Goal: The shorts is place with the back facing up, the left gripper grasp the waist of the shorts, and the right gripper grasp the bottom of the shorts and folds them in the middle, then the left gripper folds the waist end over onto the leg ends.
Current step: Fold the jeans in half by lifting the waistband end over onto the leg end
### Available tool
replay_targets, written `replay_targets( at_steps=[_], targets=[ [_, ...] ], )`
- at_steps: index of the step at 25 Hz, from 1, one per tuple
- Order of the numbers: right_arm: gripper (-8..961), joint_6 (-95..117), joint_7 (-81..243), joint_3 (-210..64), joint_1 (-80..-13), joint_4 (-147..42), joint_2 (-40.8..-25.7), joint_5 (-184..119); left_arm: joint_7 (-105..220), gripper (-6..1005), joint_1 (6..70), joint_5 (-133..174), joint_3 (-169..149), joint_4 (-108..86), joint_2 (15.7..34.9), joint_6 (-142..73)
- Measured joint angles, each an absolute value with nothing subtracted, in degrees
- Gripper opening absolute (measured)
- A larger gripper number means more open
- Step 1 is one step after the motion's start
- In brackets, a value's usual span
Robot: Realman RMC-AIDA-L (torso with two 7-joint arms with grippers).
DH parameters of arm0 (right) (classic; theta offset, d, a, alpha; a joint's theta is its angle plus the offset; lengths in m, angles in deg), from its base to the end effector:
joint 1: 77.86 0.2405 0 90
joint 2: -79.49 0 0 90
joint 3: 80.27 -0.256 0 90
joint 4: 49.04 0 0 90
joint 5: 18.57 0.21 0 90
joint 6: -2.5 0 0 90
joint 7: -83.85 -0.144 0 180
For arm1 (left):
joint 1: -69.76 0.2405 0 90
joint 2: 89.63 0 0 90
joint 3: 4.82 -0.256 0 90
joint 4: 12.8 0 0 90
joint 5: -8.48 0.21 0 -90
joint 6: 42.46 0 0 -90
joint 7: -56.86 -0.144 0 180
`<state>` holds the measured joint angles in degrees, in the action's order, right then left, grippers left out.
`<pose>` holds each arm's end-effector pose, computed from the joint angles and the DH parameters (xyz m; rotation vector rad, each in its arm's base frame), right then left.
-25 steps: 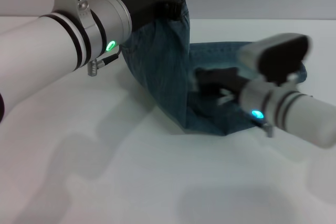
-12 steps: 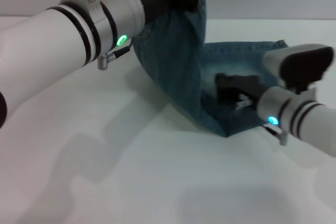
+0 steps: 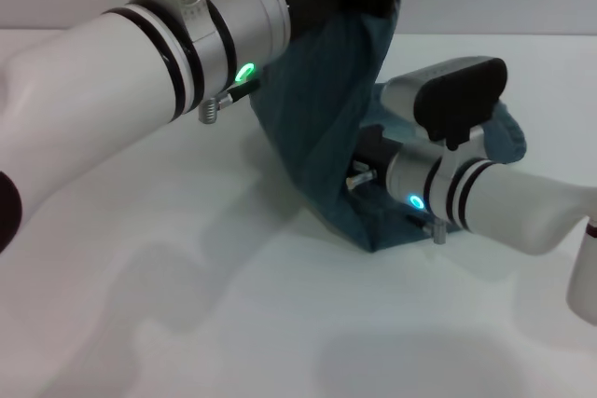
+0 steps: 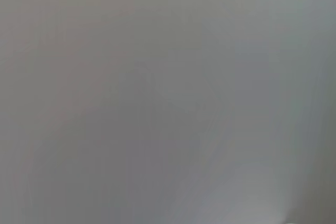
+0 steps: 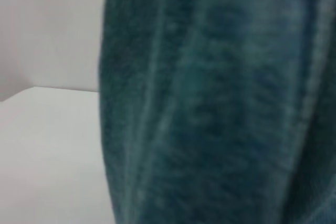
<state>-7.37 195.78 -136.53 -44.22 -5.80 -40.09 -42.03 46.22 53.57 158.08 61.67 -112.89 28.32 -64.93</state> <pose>0.1819 0.3718 -0.1363 -2.2731 0.9214 0.4956 -0.0468 0.3325 -0.0177 -2.2277 -0.4477 -0.6950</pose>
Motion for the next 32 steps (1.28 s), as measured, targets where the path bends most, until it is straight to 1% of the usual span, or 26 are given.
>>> replay_targets(
  at_steps=[10, 12, 14, 16, 20, 23, 27, 32],
  targets=[
    [-1, -7.43, 195.73, -134.63, -40.56, -6.84, -40.22, -39.90, 46.22, 41, 53.28, 158.08, 60.30, -113.13, 28.42, -63.89],
    [-1, -7.42, 195.84, -134.57, -40.48, -7.38, -40.17, -39.27, 46.23, 41, 53.23, 158.08, 59.94, -112.73, 28.48, -63.40],
    [-1, -7.39, 195.88, -134.75, -41.76, -7.32, -39.88, -39.24, 46.26, 41, 53.20, 158.08, 59.81, -112.38, 28.48, -63.16],
    [-1, -7.37, 195.98, -135.55, -44.51, -5.93, -39.29, -39.66, 46.28, 41, 53.20, 158.07, 59.78, -112.25, 28.49, -63.12],
    [0, -7.39, 196.17, -139.73, -52.61, -1.01, -37.07, -43.39, 46.31, 48, 53.22, 158.07, 59.65, -111.88, 28.50, -62.64],
    [0, -7.73, 196.24, -144.47, -58.81, 3.05, -36.01, -47.61, 46.41, 54, 52.94, 158.07, 59.11, -110.55, 28.49, -61.31],
    [0, -7.84, 196.19, -152.21, -67.04, 8.63, -35.83, -52.80, 46.78, 63, 51.35, 156.89, 57.14, -107.27, 28.52, -58.97],
    [0, -7.86, 195.99, -159.13, -74.88, 14.60, -36.37, -56.26, 46.75, 74, 48.63, 154.27, 52.71, -102.12, 28.60, -54.50]
  ],
)
